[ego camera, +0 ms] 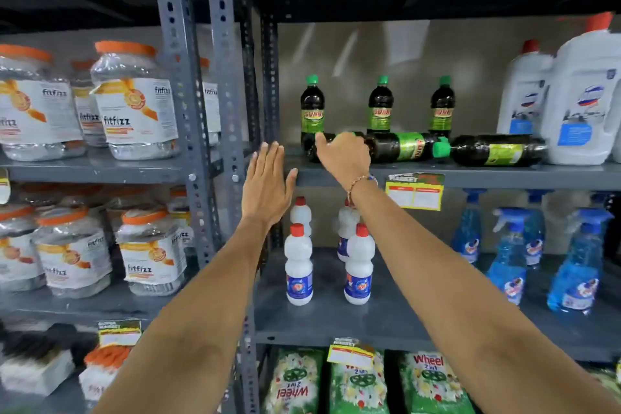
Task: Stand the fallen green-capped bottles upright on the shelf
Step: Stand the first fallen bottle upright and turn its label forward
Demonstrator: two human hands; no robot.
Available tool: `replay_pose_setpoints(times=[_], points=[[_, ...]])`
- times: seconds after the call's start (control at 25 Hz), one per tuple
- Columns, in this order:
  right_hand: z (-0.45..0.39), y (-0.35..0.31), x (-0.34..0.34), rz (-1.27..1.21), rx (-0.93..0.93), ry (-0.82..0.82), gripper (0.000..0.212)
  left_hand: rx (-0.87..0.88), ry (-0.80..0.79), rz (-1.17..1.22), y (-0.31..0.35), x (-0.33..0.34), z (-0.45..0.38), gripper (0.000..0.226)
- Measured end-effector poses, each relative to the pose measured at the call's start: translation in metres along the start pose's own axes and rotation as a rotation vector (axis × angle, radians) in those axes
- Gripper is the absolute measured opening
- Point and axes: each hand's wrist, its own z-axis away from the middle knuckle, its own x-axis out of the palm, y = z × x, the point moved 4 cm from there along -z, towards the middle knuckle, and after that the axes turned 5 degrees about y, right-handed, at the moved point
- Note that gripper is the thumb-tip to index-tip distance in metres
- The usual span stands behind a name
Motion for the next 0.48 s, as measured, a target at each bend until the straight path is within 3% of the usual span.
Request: replay_pose_setpoints(times=[0.32, 0.48], points=[[-0.048, -0.032, 0.026, 0.283, 0.127, 0.018, 0.057, 0.129, 0.286, 0.023, -0.025, 0.016, 0.007, 0.045], [-0.058, -0.045, 0.027, 0.34, 0.172, -0.062, 0.054, 0.157, 0.348, 0.013, -0.026, 0.021, 0.007, 0.042]])
